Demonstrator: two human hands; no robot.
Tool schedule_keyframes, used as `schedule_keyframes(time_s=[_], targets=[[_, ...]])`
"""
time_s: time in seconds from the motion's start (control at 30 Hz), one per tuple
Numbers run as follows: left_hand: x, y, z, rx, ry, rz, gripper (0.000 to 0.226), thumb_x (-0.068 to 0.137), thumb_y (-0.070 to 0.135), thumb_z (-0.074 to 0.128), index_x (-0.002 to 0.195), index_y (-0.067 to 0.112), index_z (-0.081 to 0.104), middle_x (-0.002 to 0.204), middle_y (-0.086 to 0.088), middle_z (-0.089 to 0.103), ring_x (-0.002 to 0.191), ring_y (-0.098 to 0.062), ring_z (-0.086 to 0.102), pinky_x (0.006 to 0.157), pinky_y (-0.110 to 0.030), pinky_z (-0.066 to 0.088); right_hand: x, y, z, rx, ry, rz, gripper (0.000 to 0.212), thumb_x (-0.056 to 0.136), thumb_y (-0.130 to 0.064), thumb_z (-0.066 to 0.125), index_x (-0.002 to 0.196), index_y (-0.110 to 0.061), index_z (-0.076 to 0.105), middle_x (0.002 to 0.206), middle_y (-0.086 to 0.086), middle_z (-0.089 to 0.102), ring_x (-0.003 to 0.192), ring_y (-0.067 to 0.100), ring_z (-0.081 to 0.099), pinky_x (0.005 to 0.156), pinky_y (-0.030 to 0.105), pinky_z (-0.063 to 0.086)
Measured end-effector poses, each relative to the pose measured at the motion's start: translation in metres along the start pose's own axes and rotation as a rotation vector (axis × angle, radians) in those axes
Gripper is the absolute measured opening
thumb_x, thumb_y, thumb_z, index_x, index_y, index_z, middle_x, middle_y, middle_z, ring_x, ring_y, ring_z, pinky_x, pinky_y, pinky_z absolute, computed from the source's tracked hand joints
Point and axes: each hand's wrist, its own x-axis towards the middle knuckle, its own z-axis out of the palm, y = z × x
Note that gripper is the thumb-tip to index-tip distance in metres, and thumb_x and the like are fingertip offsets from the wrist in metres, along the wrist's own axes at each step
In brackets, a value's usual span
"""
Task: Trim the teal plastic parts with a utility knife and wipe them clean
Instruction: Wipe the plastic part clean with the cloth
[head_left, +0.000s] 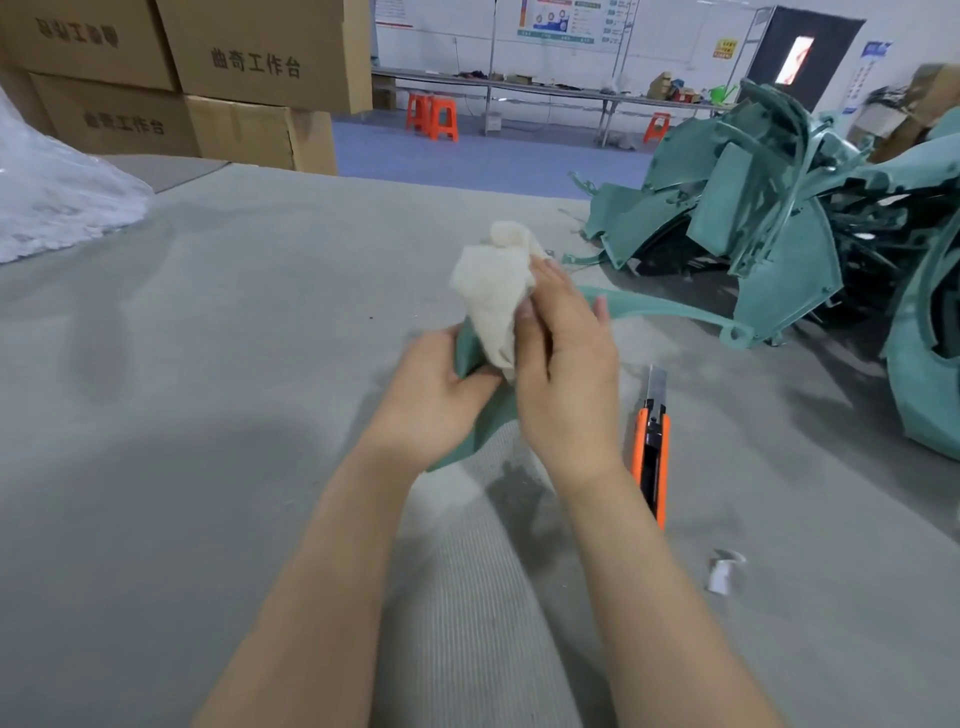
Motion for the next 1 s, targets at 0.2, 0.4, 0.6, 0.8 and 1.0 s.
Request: schedule_keyframes(time_s=[0.2, 0.4, 0.6, 0.8, 1.0], targets=[[-0.004, 0.004, -0.002, 0.121, 0.019, -0.026, 0.028, 0.091, 0.026, 0.063, 0.074, 0.005, 0.060, 0.063, -0.004, 0.060, 0.058, -0.013, 0.052, 0.055, -0.026, 0.043, 0.010, 0.037, -0.013, -0.251, 0.105, 0.330, 0.027, 0.101, -0.011, 0.035, 0.100, -0.009, 0.062, 0.121, 0.007, 0.064, 0.140, 0.018, 0.038, 0.119, 0.046, 0.005], [-0.003, 0.000, -0.012, 0.055, -0.015, -0.077, 0.023, 0.092, 0.025, 0.062, 0.081, 0.005, 0.067, 0.075, -0.014, 0.069, 0.064, -0.015, 0.059, 0.058, -0.027, 0.048, 0.014, 0.063, -0.024, -0.396, 0.160, 0.530, 0.026, 0.100, -0.015, 0.037, 0.098, -0.015, 0.063, 0.124, 0.010, 0.063, 0.142, 0.020, 0.034, 0.117, 0.048, 0.001], [0.001, -0.014, -0.025, -0.101, 0.029, -0.208, 0.012, 0.090, 0.025, 0.066, 0.084, 0.017, 0.072, 0.083, -0.004, 0.075, 0.075, -0.020, 0.072, 0.073, -0.042, 0.056, 0.017, 0.074, -0.037, -0.202, 0.543, 0.511, 0.026, 0.101, -0.014, 0.037, 0.099, -0.002, 0.059, 0.103, 0.017, 0.064, 0.101, 0.036, 0.057, 0.101, 0.054, 0.037], [0.003, -0.020, -0.023, -0.209, 0.053, -0.265, 0.017, 0.091, 0.021, 0.065, 0.076, 0.023, 0.073, 0.081, 0.003, 0.076, 0.076, -0.016, 0.073, 0.072, -0.037, 0.058, 0.015, 0.048, -0.031, 0.113, 0.626, 0.326, 0.032, 0.100, -0.022, 0.036, 0.117, -0.001, 0.052, 0.110, 0.014, 0.062, 0.100, 0.030, 0.058, 0.088, 0.040, 0.046], [0.003, -0.014, -0.018, -0.104, -0.017, -0.198, 0.010, 0.089, 0.016, 0.064, 0.081, 0.015, 0.071, 0.075, 0.005, 0.073, 0.074, -0.011, 0.069, 0.069, -0.027, 0.055, -0.003, 0.005, 0.008, -0.057, 0.023, 0.039, 0.045, 0.094, -0.035, 0.045, 0.133, -0.015, 0.058, 0.133, 0.011, 0.052, 0.125, 0.025, 0.043, 0.107, 0.041, 0.032]])
